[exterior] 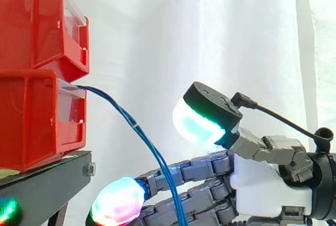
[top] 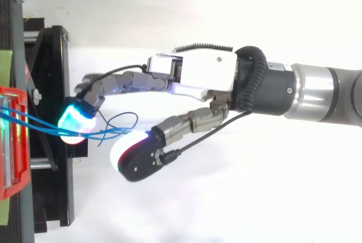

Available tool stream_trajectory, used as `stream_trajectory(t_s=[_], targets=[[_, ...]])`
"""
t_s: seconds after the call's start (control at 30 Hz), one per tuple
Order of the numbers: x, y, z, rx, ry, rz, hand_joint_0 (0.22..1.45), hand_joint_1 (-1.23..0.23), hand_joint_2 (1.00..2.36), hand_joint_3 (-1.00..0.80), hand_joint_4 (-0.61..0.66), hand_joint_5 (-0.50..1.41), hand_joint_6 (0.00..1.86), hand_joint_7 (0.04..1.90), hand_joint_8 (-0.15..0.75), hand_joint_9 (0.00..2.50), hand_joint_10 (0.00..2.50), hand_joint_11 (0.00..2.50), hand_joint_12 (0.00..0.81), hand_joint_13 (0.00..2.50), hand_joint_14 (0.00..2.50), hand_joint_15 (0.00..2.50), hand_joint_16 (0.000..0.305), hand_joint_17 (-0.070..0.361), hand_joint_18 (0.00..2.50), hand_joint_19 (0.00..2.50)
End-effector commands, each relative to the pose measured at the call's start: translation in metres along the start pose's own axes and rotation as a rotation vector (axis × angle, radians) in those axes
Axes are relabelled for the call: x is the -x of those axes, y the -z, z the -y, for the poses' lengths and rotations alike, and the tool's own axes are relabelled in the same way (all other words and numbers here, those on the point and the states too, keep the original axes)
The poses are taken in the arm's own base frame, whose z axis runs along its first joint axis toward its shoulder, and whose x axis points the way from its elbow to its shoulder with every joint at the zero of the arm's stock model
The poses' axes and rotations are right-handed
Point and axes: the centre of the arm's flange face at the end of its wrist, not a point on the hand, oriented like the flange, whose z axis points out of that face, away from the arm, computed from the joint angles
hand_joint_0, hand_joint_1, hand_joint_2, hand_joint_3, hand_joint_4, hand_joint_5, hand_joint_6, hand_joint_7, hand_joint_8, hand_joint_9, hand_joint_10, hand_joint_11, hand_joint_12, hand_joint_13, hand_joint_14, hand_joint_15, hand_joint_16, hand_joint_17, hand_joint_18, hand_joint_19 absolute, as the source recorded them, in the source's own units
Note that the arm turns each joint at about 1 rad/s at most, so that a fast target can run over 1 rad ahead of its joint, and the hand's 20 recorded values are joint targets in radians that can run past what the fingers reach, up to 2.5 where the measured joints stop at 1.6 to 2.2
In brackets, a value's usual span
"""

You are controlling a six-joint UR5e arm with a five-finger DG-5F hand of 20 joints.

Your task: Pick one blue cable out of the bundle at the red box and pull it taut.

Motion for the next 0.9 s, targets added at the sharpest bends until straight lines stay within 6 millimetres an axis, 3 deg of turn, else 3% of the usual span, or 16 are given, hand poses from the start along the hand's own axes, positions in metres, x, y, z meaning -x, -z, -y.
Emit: stream_trajectory(t_s=[0.0, 0.57, 0.87], targets=[[-0.007, -0.003, -0.005, -0.004, 0.008, -0.010, 0.48, -0.59, 1.00, -0.50, 0.31, -0.20, 0.50, 0.70, 0.332, 0.28, 0.00, 0.00, 0.406, 0.15, 0.00, 0.04, 0.069, 0.156, 0.00, 0.07], [-0.002, -0.008, -0.013, 0.016, -0.029, -0.005, 0.53, -0.68, 1.00, -0.50, 0.37, -0.14, 0.50, 0.90, 0.341, 0.48, 0.00, 0.00, 0.384, 0.28, 0.00, 0.03, 0.064, 0.145, 0.14, 0.04], [0.004, -0.017, -0.028, 0.028, -0.031, 0.003, 0.56, -0.69, 1.00, -0.47, 0.36, -0.12, 0.50, 0.98, 0.346, 0.53, 0.00, 0.00, 0.375, 0.30, 0.00, 0.03, 0.062, 0.139, 0.16, 0.04]])
